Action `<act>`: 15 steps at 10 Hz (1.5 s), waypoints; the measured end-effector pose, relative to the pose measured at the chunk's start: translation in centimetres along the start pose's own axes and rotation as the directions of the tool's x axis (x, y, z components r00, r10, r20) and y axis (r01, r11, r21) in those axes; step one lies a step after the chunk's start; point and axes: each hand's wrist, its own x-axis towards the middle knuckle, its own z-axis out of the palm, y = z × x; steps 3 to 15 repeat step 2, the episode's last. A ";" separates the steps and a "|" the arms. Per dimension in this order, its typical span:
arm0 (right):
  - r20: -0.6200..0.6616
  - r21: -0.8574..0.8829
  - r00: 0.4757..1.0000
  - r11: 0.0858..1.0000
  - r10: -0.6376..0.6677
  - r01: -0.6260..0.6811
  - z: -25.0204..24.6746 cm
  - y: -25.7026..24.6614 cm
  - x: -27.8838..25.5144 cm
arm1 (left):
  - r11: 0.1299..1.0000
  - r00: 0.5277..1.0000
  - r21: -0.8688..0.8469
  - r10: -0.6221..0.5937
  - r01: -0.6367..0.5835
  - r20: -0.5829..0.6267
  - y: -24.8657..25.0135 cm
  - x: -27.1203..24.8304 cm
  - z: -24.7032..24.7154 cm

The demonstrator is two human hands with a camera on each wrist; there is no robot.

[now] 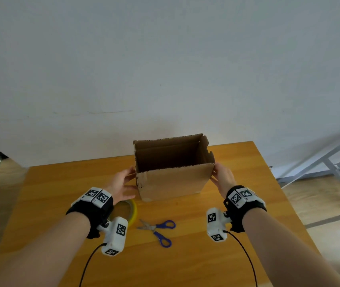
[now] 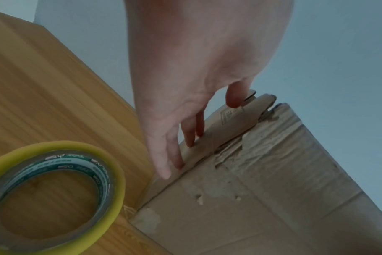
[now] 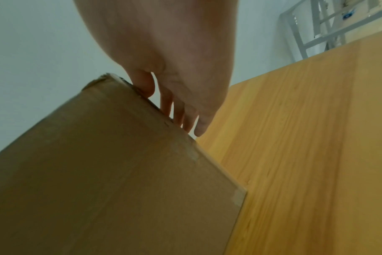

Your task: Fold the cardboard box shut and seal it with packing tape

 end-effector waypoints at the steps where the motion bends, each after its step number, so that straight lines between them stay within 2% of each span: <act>1: -0.037 -0.018 0.999 1.000 -0.024 0.023 -0.2 -0.1 -1.0 | 0.999 1.000 0.028 0.018 -0.017 -0.008 0.1 -0.2 0.0; 2: -0.110 -0.131 0.992 0.990 -0.062 0.047 -0.8 0.1 -1.8 | 0.988 0.995 0.150 0.058 -0.045 -0.086 -0.4 0.0 -0.5; 15: -0.110 -0.131 0.992 0.990 -0.062 0.047 -0.8 0.1 -1.8 | 0.988 0.995 0.150 0.058 -0.045 -0.086 -0.4 0.0 -0.5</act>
